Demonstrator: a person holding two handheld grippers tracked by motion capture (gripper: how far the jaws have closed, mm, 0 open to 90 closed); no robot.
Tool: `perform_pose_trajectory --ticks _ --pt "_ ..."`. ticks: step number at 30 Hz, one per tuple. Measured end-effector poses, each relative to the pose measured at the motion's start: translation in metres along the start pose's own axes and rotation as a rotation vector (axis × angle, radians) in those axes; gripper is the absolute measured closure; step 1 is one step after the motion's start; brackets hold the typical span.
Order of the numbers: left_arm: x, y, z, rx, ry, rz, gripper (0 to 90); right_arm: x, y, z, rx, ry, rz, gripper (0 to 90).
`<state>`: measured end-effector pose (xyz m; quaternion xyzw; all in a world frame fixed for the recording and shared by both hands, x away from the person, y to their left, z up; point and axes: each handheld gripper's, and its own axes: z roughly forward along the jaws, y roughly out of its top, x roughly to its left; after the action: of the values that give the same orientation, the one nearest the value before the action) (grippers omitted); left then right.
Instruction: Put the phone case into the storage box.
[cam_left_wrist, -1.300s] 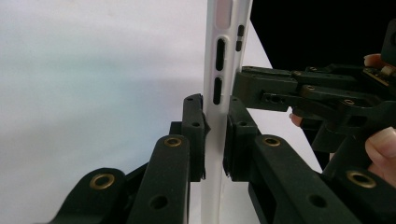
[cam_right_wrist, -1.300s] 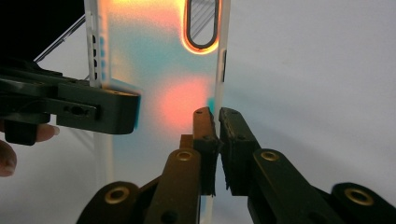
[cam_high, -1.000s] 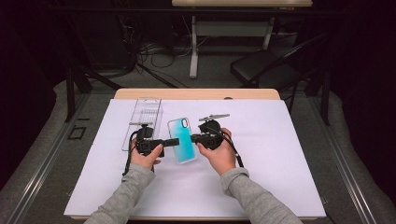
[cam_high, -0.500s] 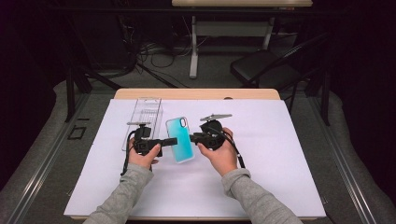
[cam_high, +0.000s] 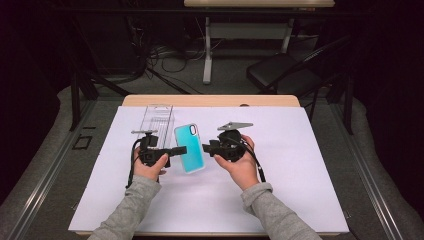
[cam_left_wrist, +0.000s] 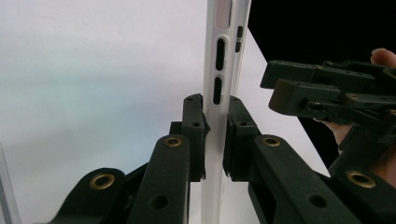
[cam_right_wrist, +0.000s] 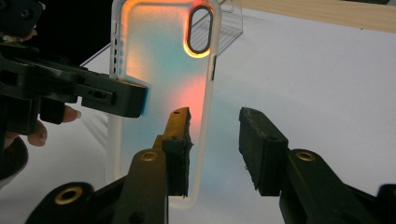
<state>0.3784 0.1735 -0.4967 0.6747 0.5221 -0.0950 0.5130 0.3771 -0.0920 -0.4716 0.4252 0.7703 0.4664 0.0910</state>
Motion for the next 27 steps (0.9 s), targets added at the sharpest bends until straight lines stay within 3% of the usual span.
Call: perform_pose_trajectory --ticks 7,18,23,27 --pt "-0.001 0.0 -0.004 0.002 -0.005 0.034 81.3 -0.004 0.001 -0.004 -0.009 0.043 0.01 62.3" --pt "-0.005 0.0 -0.009 -0.01 -0.042 0.098 81.3 -0.003 -0.001 -0.014 -0.055 0.065 -0.062 45.8" --pt "-0.007 0.0 -0.011 -0.01 -0.049 0.112 81.3 -0.005 -0.006 -0.018 -0.068 0.147 -0.034 45.9" --pt "-0.008 0.0 -0.013 -0.009 -0.053 0.117 81.3 -0.005 -0.008 -0.021 -0.073 0.169 -0.069 45.1"
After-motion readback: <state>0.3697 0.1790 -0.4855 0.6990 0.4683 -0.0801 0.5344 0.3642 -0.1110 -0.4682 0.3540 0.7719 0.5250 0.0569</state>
